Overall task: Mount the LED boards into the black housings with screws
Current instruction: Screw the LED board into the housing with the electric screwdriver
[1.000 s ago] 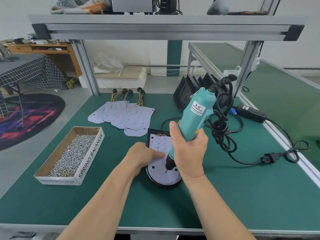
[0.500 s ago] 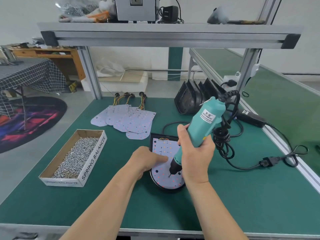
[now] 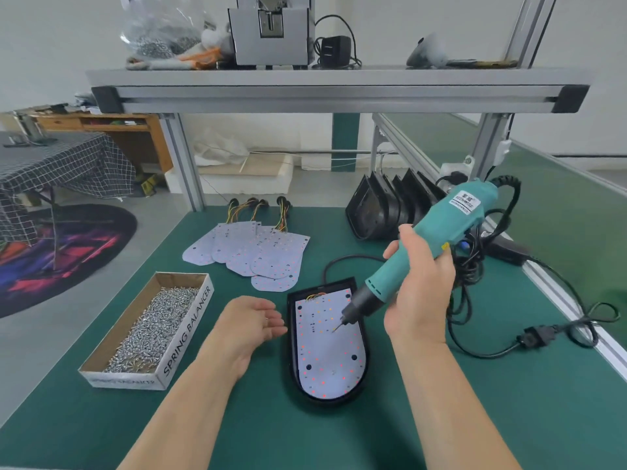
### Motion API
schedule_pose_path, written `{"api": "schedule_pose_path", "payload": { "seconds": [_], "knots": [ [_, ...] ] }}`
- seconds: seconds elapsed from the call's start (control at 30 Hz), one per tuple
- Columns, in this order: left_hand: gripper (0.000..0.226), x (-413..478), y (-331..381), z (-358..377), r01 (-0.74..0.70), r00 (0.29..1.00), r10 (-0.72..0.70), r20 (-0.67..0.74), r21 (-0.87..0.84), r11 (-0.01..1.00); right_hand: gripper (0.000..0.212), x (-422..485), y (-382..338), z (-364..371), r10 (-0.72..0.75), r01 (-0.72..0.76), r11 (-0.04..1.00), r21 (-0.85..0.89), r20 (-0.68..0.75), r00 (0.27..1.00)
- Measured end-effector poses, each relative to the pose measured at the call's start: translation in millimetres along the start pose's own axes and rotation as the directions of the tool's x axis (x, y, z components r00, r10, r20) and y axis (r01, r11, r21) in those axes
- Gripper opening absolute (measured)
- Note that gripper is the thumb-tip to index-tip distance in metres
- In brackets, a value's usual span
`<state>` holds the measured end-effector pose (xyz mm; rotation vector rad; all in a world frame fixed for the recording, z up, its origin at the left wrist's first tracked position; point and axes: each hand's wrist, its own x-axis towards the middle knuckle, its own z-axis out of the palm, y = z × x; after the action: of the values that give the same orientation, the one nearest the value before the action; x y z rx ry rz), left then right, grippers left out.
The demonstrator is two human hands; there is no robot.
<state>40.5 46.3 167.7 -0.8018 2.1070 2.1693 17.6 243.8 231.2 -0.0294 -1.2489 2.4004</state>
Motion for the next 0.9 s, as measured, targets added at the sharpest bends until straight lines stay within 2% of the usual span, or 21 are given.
{"api": "schedule_pose_path", "payload": {
  "seconds": [0.07,0.13,0.27,0.47,0.67,0.9],
  "knots": [
    [0.027,-4.3,1.6,-5.7,0.041,0.997,-0.027,0.067,-0.214,0.976,0.012,0.4,0.5,2.7,0.002,-0.001,1.000,0.008,-0.034,0.999],
    [0.022,-9.6,2.7,-3.9,0.095,0.982,-0.029,0.184,-0.356,0.930,0.014,-0.4,1.3,8.2,-0.028,0.028,1.000,0.004,-0.067,0.997],
    [0.013,-18.0,4.2,8.4,0.196,0.956,-0.057,0.288,-0.482,0.854,0.017,0.4,4.0,18.5,-0.091,0.090,0.996,-0.009,-0.119,0.989],
    [0.011,-27.5,10.2,20.7,0.305,0.923,-0.114,0.367,-0.522,0.797,0.016,2.6,8.3,26.4,-0.139,0.137,0.990,-0.021,-0.131,0.982],
    [0.026,-29.4,6.7,16.6,0.346,0.887,-0.090,0.454,-0.522,0.780,0.017,4.2,6.7,26.7,-0.173,0.171,0.985,-0.028,-0.162,0.972],
    [0.017,-30.4,5.5,20.5,0.361,0.879,-0.080,0.471,-0.545,0.756,0.018,4.9,2.6,24.6,-0.177,0.175,0.984,-0.031,-0.177,0.968]
  ]
}}
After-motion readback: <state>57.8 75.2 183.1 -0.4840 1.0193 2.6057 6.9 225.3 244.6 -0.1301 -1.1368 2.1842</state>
